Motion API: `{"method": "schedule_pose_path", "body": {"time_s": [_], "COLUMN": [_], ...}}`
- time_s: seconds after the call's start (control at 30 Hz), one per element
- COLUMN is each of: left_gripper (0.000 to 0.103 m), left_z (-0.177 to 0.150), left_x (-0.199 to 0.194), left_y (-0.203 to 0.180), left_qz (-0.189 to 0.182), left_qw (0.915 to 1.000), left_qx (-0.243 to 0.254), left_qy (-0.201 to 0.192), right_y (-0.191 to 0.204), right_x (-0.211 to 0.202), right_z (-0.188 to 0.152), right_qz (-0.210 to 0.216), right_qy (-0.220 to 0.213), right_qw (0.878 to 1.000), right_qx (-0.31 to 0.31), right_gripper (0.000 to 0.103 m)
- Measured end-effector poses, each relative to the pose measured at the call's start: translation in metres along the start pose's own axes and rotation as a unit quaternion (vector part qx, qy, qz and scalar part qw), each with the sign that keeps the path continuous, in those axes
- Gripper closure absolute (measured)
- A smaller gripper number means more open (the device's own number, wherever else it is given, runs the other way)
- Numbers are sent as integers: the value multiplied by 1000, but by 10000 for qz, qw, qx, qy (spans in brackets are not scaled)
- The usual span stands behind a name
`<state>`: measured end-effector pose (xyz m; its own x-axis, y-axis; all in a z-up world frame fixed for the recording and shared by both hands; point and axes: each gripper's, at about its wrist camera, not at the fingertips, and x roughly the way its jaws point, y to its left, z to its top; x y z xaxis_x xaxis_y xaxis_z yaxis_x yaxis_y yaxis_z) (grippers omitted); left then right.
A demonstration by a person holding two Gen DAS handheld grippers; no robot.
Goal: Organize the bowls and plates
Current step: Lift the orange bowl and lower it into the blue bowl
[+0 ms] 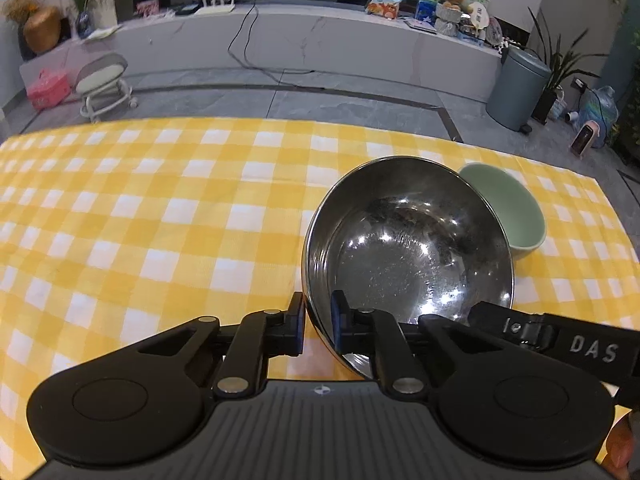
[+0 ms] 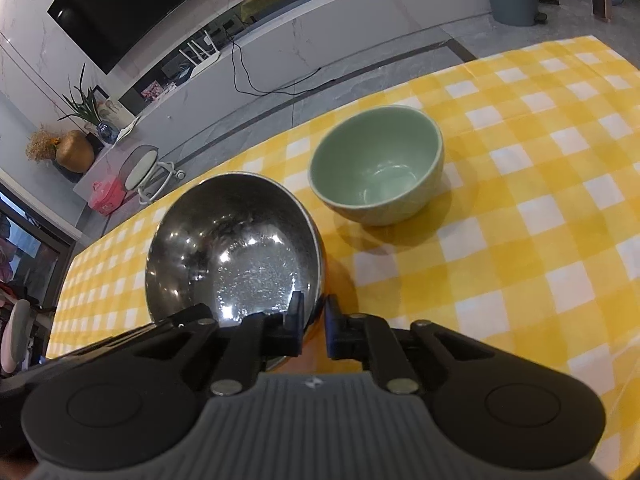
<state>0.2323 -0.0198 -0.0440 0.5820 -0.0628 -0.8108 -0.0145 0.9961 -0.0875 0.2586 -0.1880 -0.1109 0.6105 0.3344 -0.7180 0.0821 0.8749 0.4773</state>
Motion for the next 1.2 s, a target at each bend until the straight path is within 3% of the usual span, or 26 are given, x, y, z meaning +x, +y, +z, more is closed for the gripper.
{"method": "schedule_pose_path", "body": {"time_s": [0.3, 0.53, 1.0, 1.2], "left_gripper": [88, 87, 85, 83], "left_z": [-13, -25, -49, -72], "left_x": [-29, -59, -141, -158], "left_y": [0, 5, -8, -6], "left_qz": [24, -92, -437, -653], "left_qw": [9997, 9990, 9990, 9976], "left_qx": [-98, -288, -29, -226], "left_qy": [227, 316, -20, 30], "right_y": [6, 8, 13, 6], "right_x": [-28, -62, -157, -184], "right_z": [-4, -17, -53, -73], "right_qz": [90, 212, 513, 554], "right_qy": [140, -13, -804, -989], "right_qw": [9997, 9993, 9942, 9930], "right_qx": [-163, -296, -499, -345], "right_gripper": [97, 97, 99, 99]}}
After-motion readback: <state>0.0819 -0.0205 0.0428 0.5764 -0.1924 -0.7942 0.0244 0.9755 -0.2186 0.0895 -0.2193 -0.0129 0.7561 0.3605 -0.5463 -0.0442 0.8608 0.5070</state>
